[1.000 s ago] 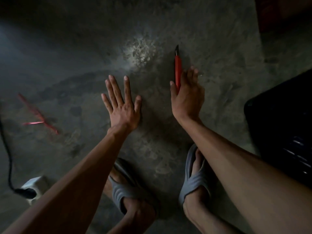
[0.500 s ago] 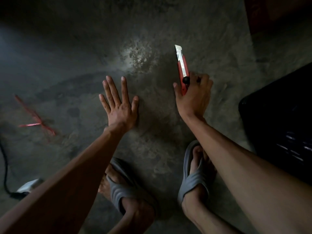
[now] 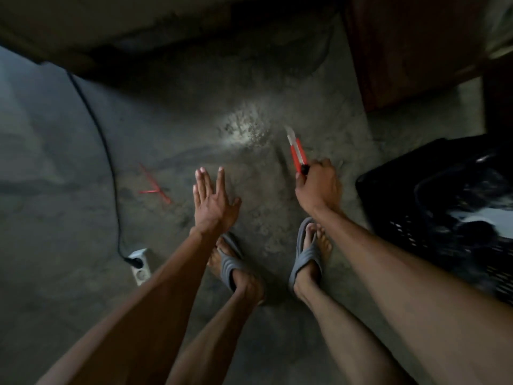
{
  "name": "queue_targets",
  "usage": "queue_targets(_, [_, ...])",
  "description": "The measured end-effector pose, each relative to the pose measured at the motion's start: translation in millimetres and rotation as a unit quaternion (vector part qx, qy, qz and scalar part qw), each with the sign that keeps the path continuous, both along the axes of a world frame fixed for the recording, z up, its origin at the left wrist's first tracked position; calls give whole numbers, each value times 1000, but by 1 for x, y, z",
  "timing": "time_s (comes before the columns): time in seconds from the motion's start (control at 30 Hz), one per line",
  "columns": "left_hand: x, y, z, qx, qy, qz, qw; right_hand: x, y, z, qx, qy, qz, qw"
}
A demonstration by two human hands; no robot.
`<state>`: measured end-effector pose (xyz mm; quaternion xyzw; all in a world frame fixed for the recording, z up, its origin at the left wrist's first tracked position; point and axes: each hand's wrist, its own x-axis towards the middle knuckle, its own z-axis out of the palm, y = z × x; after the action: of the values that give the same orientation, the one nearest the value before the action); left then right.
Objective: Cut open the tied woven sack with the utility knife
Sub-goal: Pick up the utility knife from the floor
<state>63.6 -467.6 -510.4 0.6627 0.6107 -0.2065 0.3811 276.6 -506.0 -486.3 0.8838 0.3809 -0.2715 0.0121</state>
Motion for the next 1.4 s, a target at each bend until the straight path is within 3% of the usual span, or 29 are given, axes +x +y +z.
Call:
queue_targets(0.17, [-26,-5,211,-5,-7,19,1000,-33,2,207,-9,27,53,998])
queue_targets(0.37, [-43,15,453,81,-56,49,994,-70,17,447,46,34,92,994])
queue_targets(0.63, [-60,81,621,244,-133,117,953,-87,89,616,165,-7,103,981])
queue_targets(0.8, [-65,151,664,319,-159,118,927,-90,172,663,228,-24,112,967])
queue_targets(1.0, [-68,243,665,356,-144,107,917,-82,276,674,273,-26,125,953])
queue_targets(1.17, [-56,329,637,344,-127,109,924,-61,368,647,245,-34,134,960])
queue_targets(1.4, [-27,444,585,254,-86,122,955,-28,483,598,163,-31,142,976])
